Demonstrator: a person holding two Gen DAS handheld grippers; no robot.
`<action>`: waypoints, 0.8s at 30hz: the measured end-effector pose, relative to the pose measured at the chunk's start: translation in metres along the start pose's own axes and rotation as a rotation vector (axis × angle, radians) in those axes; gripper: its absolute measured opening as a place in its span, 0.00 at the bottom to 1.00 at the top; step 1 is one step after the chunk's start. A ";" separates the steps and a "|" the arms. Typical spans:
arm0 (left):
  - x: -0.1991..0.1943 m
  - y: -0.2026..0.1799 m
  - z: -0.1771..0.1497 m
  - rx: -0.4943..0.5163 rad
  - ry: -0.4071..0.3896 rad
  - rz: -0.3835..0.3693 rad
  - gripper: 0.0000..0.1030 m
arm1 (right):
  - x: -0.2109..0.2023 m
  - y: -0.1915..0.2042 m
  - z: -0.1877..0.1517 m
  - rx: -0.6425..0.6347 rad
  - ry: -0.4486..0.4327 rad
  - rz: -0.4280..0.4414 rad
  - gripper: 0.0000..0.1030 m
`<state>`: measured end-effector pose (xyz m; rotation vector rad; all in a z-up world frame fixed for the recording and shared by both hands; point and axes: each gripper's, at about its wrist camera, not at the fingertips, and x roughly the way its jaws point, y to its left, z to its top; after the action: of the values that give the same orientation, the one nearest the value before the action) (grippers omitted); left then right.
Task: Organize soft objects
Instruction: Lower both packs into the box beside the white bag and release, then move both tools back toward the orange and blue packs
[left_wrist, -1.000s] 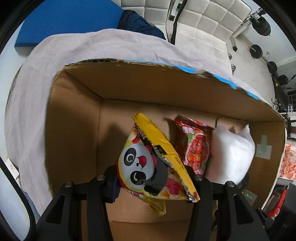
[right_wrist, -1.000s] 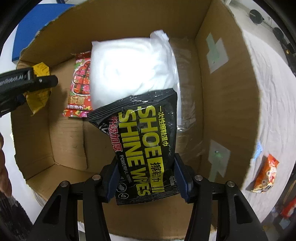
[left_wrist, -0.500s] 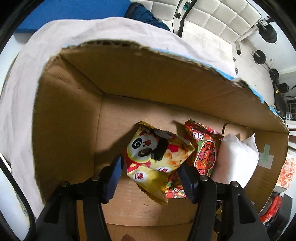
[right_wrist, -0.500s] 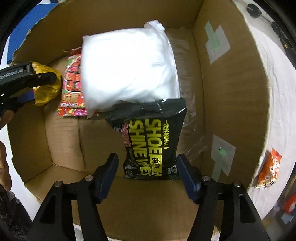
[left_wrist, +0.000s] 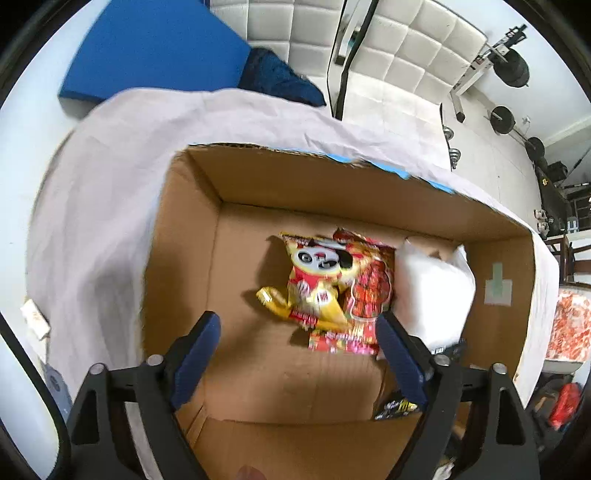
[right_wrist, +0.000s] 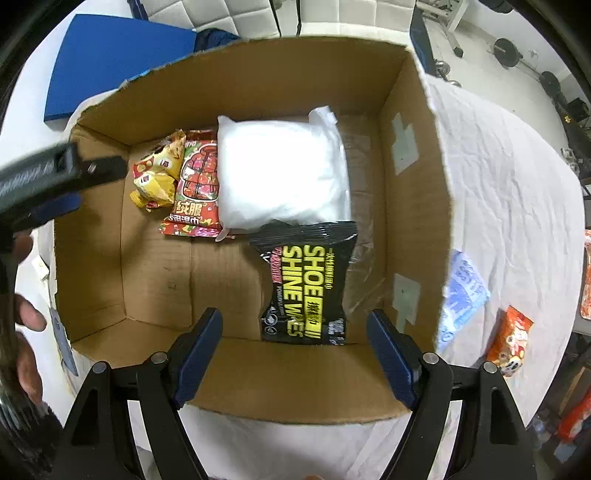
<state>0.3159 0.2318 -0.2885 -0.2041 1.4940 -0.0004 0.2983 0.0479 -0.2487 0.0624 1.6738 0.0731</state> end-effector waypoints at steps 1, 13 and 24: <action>-0.004 -0.003 0.000 0.005 -0.009 0.004 1.00 | -0.003 -0.002 -0.002 0.001 -0.009 -0.005 0.85; -0.038 -0.016 -0.064 0.077 -0.143 0.098 1.00 | -0.037 -0.017 -0.031 -0.016 -0.104 -0.066 1.00; -0.082 -0.017 -0.125 0.053 -0.256 0.106 1.00 | -0.096 -0.018 -0.084 -0.041 -0.216 -0.043 1.00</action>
<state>0.1877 0.2082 -0.2125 -0.0777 1.2466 0.0689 0.2250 0.0206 -0.1467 0.0029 1.4566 0.0659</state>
